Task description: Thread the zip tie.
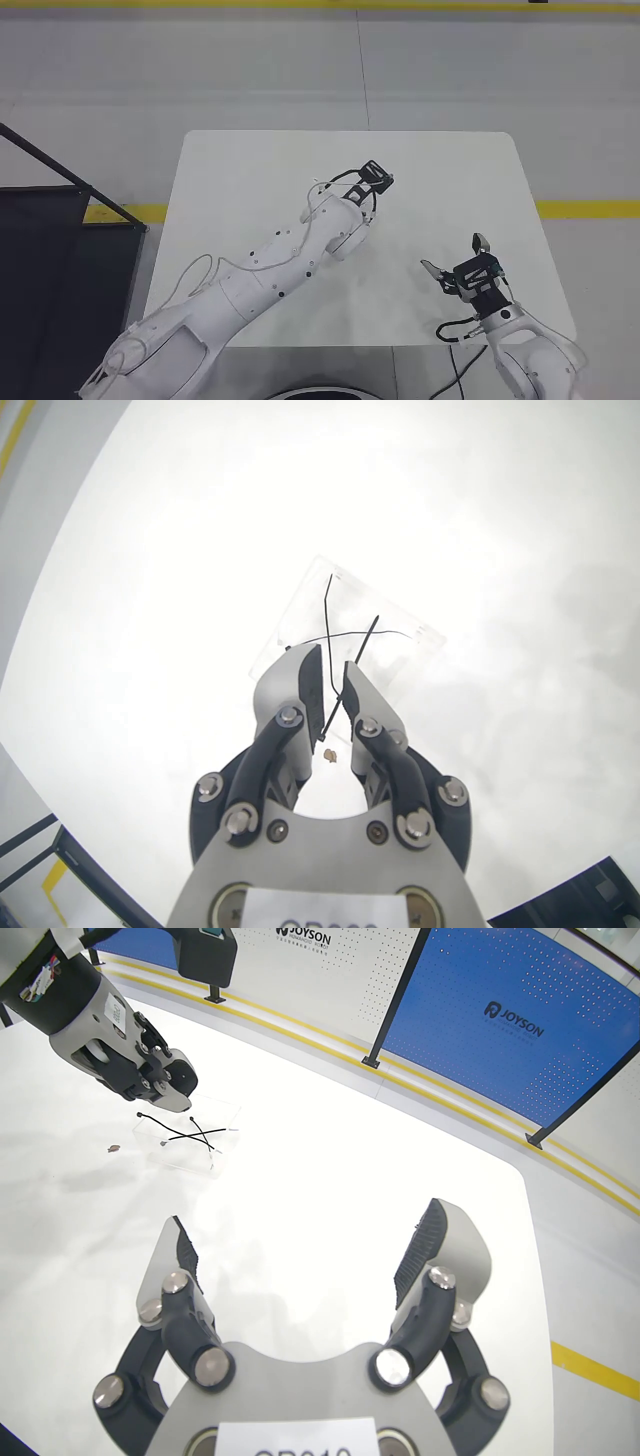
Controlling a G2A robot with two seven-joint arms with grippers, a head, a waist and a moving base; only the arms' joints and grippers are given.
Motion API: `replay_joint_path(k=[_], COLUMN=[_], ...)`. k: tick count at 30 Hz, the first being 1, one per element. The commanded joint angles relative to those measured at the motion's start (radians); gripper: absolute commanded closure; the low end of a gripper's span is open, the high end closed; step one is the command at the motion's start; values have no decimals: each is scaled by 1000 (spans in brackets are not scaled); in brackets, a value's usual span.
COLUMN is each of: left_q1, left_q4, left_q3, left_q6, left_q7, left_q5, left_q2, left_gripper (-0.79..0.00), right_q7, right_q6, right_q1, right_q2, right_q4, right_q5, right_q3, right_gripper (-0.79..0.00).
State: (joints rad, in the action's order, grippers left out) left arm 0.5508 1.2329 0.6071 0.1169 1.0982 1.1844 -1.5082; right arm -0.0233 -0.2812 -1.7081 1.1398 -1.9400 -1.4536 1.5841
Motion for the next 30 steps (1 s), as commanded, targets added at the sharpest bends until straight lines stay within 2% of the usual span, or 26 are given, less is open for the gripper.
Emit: replay_joint_path(k=[1, 10, 23, 30], left_q1=[-3, -9, -19, -25], left_q4=[-20, -99, -173, -211], left_q3=[-2, -20, -20, -20], left_q6=[-2, 7, -1, 10], left_q7=[-3, -35, -64, -72], left_q5=[0, 26, 46, 69], left_q2=[-7, -39, -79, -99], left_gripper=[-175, -135, -182, -175], right_q7=[0, 0, 0, 0], right_q6=[0, 0, 0, 0], right_q1=[0, 0, 0, 0], right_q2=[0, 0, 0, 0], right_q4=[0, 0, 0, 0], right_q5=[0, 0, 0, 0], right_q3=[0, 0, 0, 0], right_gripper=[-785, -785, -785, -785])
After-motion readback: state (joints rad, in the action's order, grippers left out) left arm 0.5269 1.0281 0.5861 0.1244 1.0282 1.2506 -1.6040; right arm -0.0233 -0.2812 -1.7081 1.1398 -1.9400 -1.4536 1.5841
